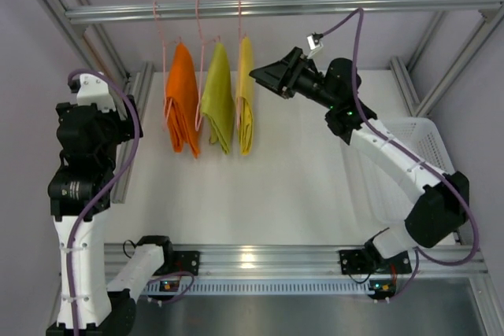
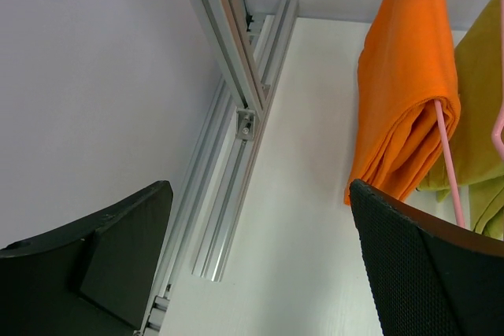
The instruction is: Remove the trousers from the hanger
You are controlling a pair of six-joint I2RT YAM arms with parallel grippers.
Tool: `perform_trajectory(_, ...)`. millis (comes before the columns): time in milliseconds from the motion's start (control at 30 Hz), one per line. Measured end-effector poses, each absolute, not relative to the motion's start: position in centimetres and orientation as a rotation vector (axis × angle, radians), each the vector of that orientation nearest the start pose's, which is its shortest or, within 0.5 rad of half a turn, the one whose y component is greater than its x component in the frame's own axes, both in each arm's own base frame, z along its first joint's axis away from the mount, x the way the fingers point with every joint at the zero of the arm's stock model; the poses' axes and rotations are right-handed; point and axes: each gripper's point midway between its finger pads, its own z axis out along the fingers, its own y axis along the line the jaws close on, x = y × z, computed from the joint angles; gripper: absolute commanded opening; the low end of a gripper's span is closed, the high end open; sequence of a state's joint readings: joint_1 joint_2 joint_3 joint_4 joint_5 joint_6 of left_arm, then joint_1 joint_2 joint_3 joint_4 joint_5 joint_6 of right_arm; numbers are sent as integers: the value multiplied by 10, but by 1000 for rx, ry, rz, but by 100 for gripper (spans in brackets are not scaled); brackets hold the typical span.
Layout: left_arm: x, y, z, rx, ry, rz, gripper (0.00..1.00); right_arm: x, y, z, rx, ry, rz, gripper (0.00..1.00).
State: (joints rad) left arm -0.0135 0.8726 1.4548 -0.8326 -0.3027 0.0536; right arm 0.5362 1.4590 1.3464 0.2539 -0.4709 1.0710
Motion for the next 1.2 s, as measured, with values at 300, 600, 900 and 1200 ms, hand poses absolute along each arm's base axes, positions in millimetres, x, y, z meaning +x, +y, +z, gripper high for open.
perform_trajectory(300, 260, 50, 388, -146, 1865, 307, 99, 357, 388, 397, 23, 1683, 1672, 56)
perform_trajectory(600, 263, 51, 386, -143, 1873, 311, 99, 346, 405, 415, 10, 1611, 1786, 31)
perform_trajectory(900, 262, 46, 392, -151, 1841, 270, 99, 345, 403, 408, 70, 1664, 1840, 0)
perform_trajectory(1200, 274, 31, 398, -162, 1806, 155, 99, 348, 395, 410, 0, 1691, 1800, 0)
